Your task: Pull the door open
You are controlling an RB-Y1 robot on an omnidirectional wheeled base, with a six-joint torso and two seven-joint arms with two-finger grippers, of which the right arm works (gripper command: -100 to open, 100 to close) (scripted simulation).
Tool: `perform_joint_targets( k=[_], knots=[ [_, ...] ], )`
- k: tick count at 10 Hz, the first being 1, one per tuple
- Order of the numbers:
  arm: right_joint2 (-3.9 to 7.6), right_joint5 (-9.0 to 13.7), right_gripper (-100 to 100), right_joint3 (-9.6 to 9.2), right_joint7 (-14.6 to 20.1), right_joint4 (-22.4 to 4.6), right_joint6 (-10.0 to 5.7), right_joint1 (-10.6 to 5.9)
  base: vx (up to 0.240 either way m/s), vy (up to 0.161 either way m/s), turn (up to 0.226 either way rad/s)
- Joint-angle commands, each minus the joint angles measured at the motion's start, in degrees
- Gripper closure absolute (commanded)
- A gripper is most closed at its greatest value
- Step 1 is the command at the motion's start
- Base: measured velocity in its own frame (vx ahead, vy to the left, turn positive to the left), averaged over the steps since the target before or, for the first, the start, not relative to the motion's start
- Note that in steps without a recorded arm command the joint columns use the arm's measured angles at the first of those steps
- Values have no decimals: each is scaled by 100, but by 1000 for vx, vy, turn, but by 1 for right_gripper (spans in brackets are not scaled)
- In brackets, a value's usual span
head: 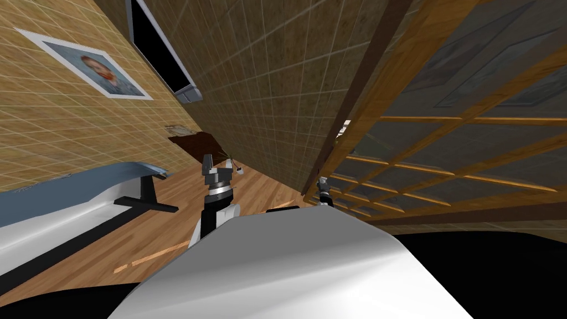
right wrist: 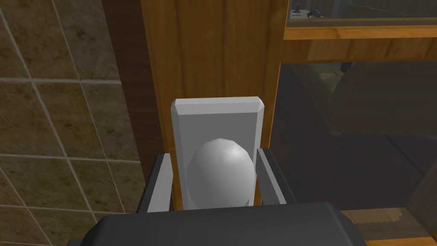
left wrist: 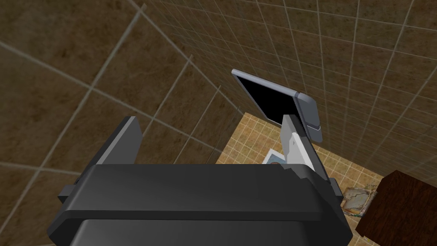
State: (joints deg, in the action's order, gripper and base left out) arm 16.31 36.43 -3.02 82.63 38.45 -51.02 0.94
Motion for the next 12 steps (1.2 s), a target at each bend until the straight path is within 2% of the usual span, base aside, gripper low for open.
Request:
perform_joint_targets(
  k=[1, 5, 9, 12],
  knots=[
    [-2, 0, 100, 0, -6, 4, 3, 2, -10, -3, -8],
    [-2, 0, 100, 0, -6, 4, 3, 2, -2, 0, 2],
    [121, -133, 100, -271, 229, 92, -11, 82, -189, -1, 69],
    [239, -266, 100, -541, 462, 183, -31, 158, -239, -20, 92]
  ],
)
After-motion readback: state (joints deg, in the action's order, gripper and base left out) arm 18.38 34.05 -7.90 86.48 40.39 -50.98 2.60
